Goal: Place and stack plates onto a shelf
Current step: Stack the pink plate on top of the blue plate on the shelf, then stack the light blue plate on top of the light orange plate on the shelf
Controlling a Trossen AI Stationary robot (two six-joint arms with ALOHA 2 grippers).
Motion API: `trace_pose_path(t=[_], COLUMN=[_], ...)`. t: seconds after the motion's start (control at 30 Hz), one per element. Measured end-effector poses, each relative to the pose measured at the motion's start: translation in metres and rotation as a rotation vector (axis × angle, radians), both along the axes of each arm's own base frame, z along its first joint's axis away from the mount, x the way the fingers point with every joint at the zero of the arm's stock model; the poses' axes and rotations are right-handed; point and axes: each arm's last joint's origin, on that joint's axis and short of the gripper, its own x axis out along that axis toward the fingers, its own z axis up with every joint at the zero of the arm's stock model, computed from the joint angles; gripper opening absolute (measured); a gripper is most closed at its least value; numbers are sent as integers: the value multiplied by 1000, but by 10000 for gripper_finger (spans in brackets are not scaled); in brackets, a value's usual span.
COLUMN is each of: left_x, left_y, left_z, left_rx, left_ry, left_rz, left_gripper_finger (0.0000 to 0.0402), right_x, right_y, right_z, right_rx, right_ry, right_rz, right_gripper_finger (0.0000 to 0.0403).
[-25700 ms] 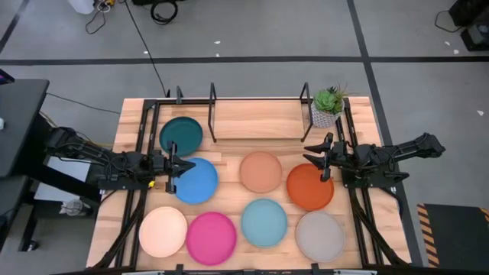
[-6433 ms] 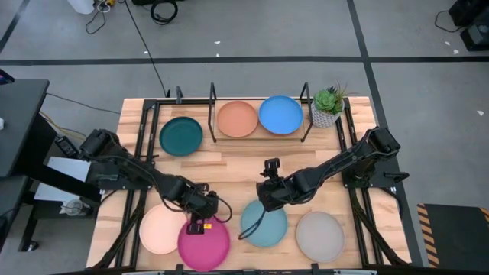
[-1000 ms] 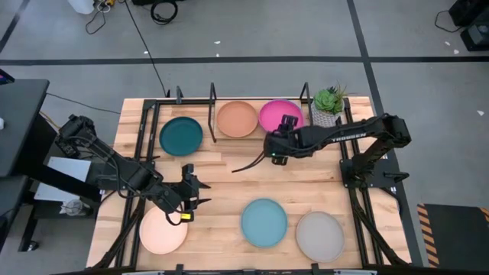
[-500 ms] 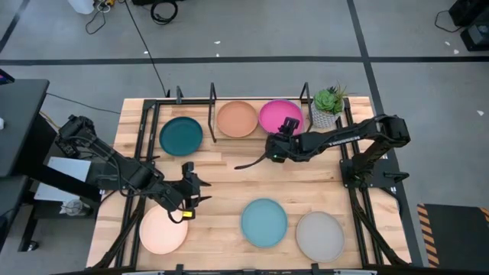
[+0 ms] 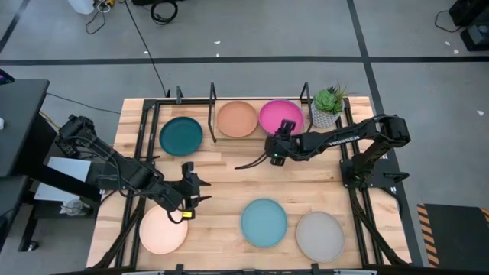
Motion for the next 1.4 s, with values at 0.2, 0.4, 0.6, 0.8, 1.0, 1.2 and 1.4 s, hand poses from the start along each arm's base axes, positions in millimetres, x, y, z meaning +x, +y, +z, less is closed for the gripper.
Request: trace_pose_path(t=[0.2,0.4,0.6,0.8,1.0,1.2,1.4], left_x=[0,0,1,0,-1,14,43], left_y=[-1,0,1,0,-1,-16,-25], left_z=[0,0,0,-1,-1,-24,-59], left_rx=[-15,-4,-6,-25,-44,-52,0], left_ry=[-2,0,2,3,12,132,228], left_rz=[9,4,12,16,0,-144,-266], left_gripper_finger=[189,189,189,189,189,189,189], right_x=[1,0,4,16,16,9,-4], right_y=[1,-2,2,36,71,92,104], right_z=[-1,-1,8,24,25,24,19], right_rx=[56,53,-8,160,402,385,401], right_ry=[-2,15,27,-26,-53,-43,11], right_rz=[30,44,53,239,391,357,260], right_gripper_finger=[201,201,201,201,201,201,201])
